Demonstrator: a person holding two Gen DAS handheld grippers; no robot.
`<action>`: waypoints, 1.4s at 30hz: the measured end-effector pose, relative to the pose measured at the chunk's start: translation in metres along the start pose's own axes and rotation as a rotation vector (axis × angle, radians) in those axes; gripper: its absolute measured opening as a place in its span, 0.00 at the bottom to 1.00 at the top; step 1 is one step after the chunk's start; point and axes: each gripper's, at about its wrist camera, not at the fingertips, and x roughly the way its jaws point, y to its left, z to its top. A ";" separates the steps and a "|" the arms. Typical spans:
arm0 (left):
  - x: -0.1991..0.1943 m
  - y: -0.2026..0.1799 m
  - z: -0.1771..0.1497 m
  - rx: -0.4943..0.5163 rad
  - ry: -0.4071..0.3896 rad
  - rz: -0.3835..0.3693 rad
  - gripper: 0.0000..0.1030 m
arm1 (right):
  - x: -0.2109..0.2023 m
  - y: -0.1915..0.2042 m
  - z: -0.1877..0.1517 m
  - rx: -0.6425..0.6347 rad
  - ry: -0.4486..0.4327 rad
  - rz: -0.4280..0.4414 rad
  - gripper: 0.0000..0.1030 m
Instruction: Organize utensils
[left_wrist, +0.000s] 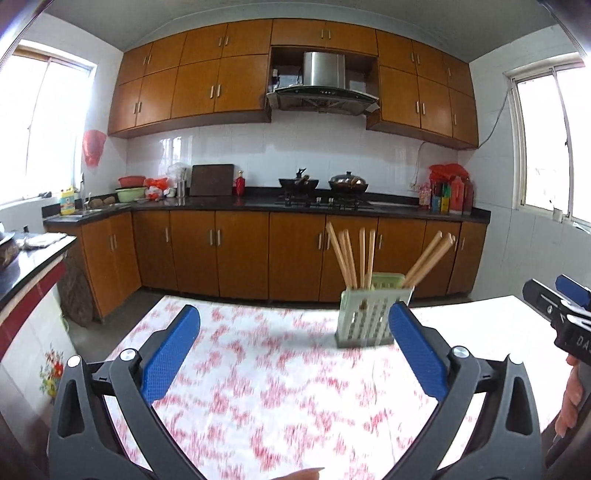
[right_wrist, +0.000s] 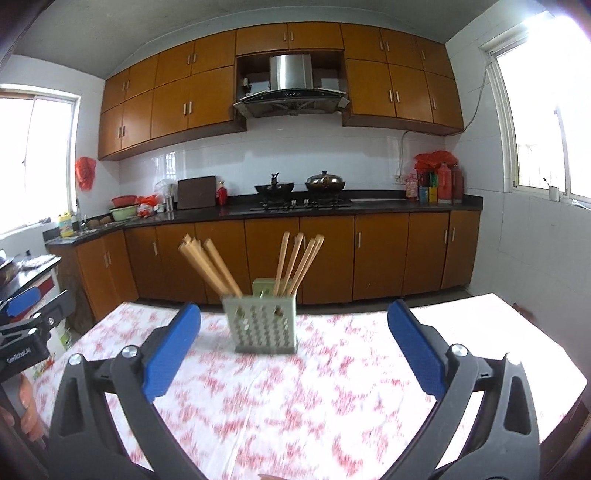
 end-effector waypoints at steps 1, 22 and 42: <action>-0.004 0.000 -0.008 0.000 0.004 0.012 0.98 | -0.005 0.001 -0.009 -0.004 0.007 0.008 0.96; -0.036 -0.006 -0.096 0.024 0.042 0.052 0.98 | -0.040 0.015 -0.111 -0.069 0.082 0.002 0.96; -0.040 -0.006 -0.108 0.015 0.054 0.047 0.98 | -0.044 0.012 -0.114 -0.048 0.083 -0.011 0.96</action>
